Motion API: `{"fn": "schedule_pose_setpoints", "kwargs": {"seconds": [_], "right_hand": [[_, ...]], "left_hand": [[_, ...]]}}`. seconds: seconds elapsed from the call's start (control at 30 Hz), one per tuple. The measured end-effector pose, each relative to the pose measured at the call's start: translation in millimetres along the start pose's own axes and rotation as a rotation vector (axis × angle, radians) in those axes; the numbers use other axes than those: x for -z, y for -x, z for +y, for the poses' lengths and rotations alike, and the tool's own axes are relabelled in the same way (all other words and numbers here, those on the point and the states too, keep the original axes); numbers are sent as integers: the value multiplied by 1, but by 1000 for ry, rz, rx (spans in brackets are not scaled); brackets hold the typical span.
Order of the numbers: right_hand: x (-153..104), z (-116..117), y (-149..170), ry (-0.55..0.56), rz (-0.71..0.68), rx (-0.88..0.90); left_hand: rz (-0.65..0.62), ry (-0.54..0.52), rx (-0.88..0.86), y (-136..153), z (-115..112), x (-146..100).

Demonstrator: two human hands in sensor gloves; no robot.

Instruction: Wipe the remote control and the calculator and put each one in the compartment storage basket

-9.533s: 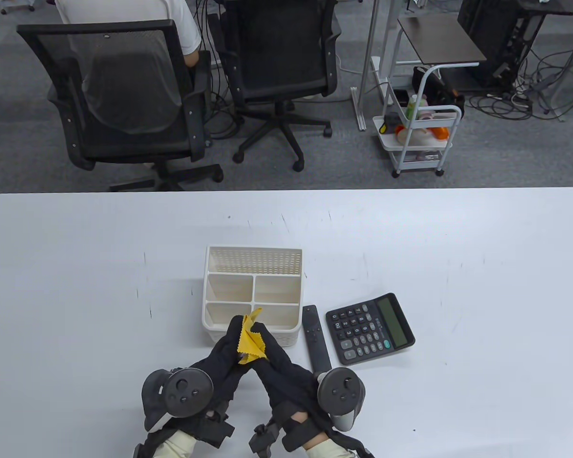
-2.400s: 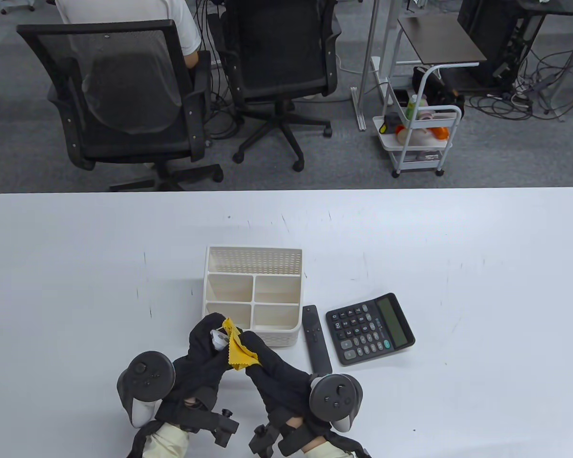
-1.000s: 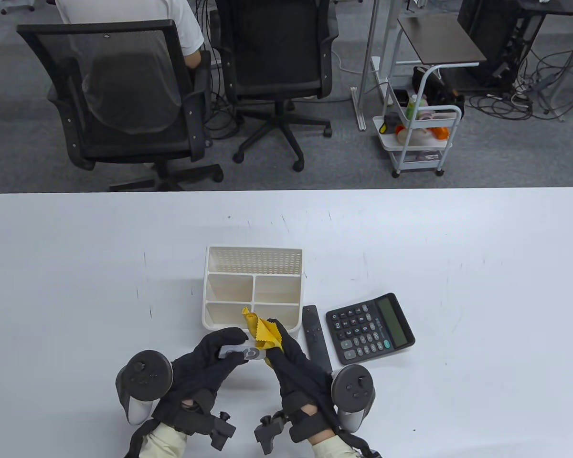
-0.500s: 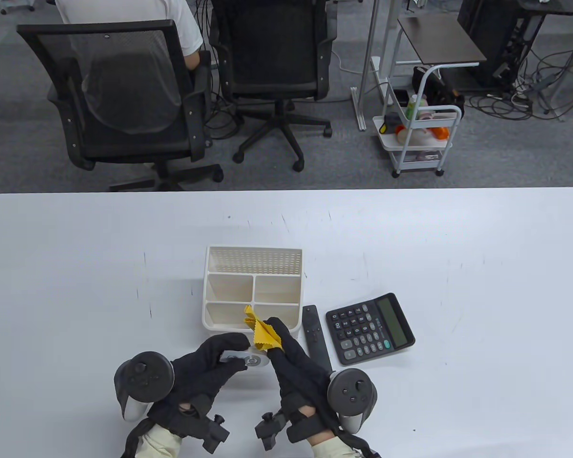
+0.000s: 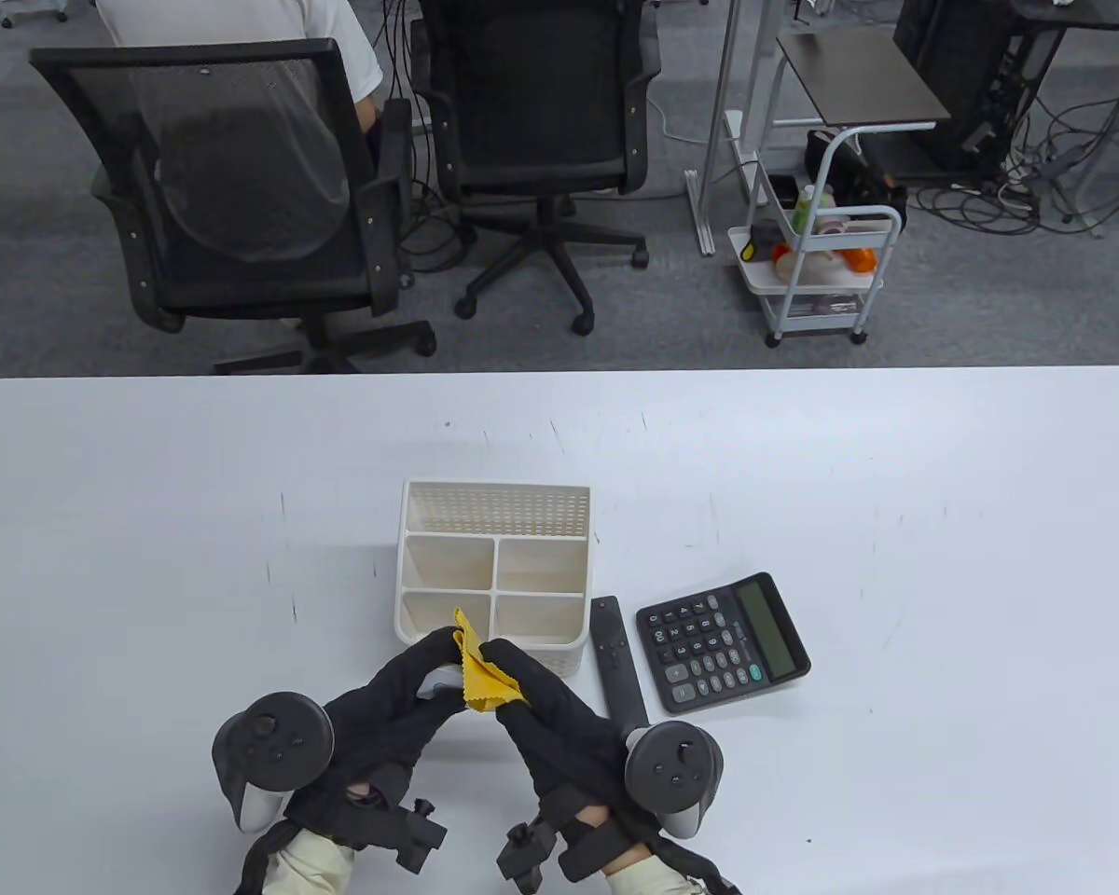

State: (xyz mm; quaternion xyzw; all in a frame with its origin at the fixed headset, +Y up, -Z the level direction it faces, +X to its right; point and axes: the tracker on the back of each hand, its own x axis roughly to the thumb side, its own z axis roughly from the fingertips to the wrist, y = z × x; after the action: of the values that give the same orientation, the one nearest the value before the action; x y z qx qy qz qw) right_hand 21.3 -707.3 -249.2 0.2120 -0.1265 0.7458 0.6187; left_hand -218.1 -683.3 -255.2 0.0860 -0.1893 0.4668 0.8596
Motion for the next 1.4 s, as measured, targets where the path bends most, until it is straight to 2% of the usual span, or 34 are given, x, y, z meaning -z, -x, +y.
{"fn": "schedule_pose_setpoints", "kwargs": {"seconds": [0.1,0.2,0.43,0.53,0.73,0.9,1.03,1.23,1.4], "right_hand": [[1,-2,2,17,28,24],[1,-2,5,18,51,37],[2,-3,9,39,106,83],[3,-8,9,72,102,96],[3,-23,12,148,109,106],[5,-33,17,195,123,103],[5,-38,21,216,132,103],[5,-42,22,226,135,95],[6,-42,23,222,133,80]], "left_hand": [[18,-60,-50,0,2,-1],[29,-133,-19,1,7,-3],[16,-175,74,0,15,-1],[10,-203,96,-3,21,6],[17,-228,246,-6,38,35],[52,-144,531,1,34,66],[76,-78,791,8,19,87],[55,25,1093,20,-7,103],[67,58,1142,32,-15,105]]}}
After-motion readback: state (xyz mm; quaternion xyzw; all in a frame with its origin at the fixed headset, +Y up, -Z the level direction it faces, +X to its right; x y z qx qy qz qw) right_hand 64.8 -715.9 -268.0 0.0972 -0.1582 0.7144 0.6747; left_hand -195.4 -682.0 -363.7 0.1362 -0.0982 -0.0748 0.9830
